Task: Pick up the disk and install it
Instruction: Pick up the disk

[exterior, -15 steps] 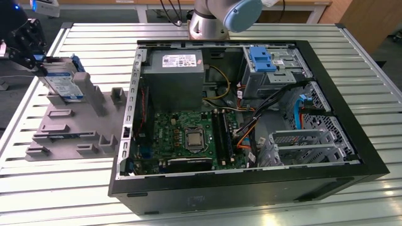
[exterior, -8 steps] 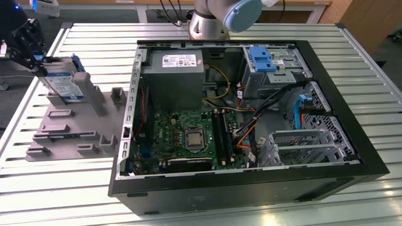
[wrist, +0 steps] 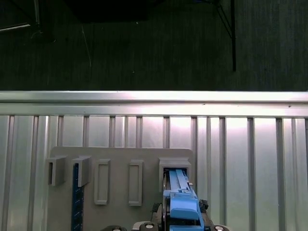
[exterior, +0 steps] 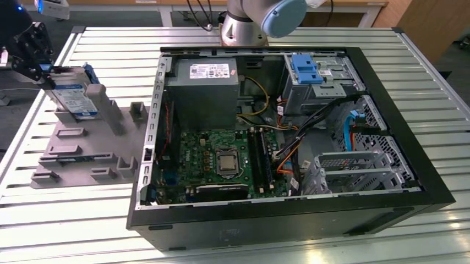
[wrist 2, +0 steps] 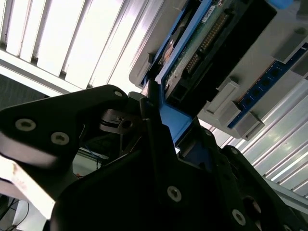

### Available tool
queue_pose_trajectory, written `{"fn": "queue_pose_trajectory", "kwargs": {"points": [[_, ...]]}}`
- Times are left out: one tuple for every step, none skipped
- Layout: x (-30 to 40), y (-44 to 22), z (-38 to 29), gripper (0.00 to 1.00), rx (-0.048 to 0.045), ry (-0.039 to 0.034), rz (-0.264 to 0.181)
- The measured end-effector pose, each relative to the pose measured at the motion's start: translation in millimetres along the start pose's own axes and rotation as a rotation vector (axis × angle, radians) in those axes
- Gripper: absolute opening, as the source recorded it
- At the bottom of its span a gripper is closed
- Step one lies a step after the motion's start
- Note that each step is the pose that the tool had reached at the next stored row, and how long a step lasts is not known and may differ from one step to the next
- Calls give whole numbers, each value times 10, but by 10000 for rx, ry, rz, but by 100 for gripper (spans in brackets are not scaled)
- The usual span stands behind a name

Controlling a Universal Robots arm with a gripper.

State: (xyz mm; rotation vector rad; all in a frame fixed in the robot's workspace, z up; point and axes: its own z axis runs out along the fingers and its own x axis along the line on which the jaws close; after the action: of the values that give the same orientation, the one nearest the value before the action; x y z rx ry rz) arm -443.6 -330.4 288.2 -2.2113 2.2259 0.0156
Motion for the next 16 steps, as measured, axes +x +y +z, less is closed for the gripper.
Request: {"fn": "queue_pose_trajectory", "kwargs": {"points": [[0,0,0,37,0,0,0],[0,0,0,37,0,0,-1],[0,0,0,37,0,0,-2],[0,0,0,38,1,0,-3],[0,0,0,38,1,0,-3],[0,0,0,38,0,0,-4],[0,0,0,44,0,0,-5],[0,0,-1,44,0,0,-5],[0,1,-8,44,-2,1,-5],[0,0,-22,44,-1,1,-5],[0,0,-35,44,0,0,-5],[0,0,-38,44,2,0,-5],[-1,0,-38,44,3,-1,-5],[0,0,-38,44,4,-1,-5],[0,0,-40,44,1,-1,-5],[0,0,-41,44,0,0,-5]]}}
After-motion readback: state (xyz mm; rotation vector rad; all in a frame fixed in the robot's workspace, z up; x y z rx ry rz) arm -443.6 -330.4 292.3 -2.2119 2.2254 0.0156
